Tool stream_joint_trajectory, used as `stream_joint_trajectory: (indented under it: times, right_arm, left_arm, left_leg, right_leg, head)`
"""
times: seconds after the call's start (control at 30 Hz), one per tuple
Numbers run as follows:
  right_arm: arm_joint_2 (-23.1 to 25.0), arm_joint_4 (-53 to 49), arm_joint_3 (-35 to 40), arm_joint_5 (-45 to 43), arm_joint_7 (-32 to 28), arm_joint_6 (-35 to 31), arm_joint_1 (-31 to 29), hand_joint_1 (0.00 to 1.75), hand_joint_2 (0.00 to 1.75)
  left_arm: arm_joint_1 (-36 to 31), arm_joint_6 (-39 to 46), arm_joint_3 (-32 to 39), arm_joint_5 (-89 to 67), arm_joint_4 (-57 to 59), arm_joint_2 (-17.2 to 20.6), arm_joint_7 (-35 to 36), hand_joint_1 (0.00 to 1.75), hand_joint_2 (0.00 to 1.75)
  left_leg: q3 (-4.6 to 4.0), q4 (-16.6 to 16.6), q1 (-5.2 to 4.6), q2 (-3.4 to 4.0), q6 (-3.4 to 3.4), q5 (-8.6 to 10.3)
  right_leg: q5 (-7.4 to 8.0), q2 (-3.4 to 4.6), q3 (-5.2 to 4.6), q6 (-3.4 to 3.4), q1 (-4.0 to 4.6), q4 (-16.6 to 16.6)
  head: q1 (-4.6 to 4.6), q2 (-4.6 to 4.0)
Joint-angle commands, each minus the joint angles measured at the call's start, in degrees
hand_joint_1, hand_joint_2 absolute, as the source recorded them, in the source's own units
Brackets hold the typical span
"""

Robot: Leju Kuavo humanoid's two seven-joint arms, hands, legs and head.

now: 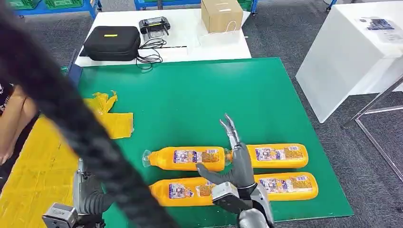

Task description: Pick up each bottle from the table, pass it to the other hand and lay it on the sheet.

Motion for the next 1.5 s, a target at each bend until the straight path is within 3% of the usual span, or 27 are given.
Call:
stream_joint_trajectory:
  times: [0.03,0.17,0.27,0.8,1.17,1.5]
  right_arm:
    - [-7.0,14.5,7.1,18.4,14.9,6.0,-12.1,0.0,1.75]
    - [-7.2,19.1,7.9,21.1,17.1,7.2,-15.0,0.0,1.75]
    - [-7.5,27.1,10.9,27.2,22.3,10.8,-20.0,0.0,1.75]
    - [-3.7,45.2,12.1,27.8,23.0,10.5,-28.9,0.0,1.75]
    - [-0.6,62.5,15.7,28.1,23.2,15.9,-37.2,0.0,1.75]
    - [0.4,66.8,15.7,27.5,25.5,15.8,-38.6,0.0,1.75]
  left_arm:
    - [-1.4,-2.1,2.8,-0.8,0.7,-2.0,1.3,0.0,1.75]
    - [-1.7,-2.8,3.0,-0.9,0.9,-2.3,1.7,0.0,1.75]
    - [-2.8,-4.1,2.6,-0.8,2.0,-2.5,2.2,0.0,1.75]
    - [-6.2,-5.0,1.0,-0.6,6.4,-2.5,3.0,0.0,1.75]
    - [-9.5,-5.6,-0.6,0.6,10.8,-2.6,3.2,0.0,1.75]
    - [-9.8,-5.2,-0.8,1.3,12.7,-2.9,3.3,0.0,1.75]
  left_leg:
    - [0.23,0.0,0.06,0.21,0.03,-0.06]
    - [0.3,0.0,0.08,0.24,0.04,-0.06]
    - [0.15,0.0,0.01,0.04,0.12,0.06]
    - [0.22,-0.1,0.0,-0.06,0.1,0.11]
    - [0.25,0.0,-0.01,-0.07,0.14,0.16]
    - [0.4,0.0,0.01,-0.1,0.17,0.22]
  right_leg:
    - [0.05,0.15,0.23,0.0,0.07,-0.2]
    - [0.08,0.15,0.29,-0.01,0.1,-0.2]
    - [0.05,-0.06,0.19,0.0,0.02,-0.1]
    - [0.06,-0.17,0.24,-0.01,0.02,-0.1]
    - [0.09,-0.22,0.32,0.04,0.02,-0.1]
    - [0.12,-0.27,0.43,0.06,0.03,-0.1]
  head:
    - [-0.02,0.0]
    - [-0.02,0.0]
    - [0.0,0.0]
    - [0.0,0.0]
    - [0.0,0.0]
    - [0.0,0.0]
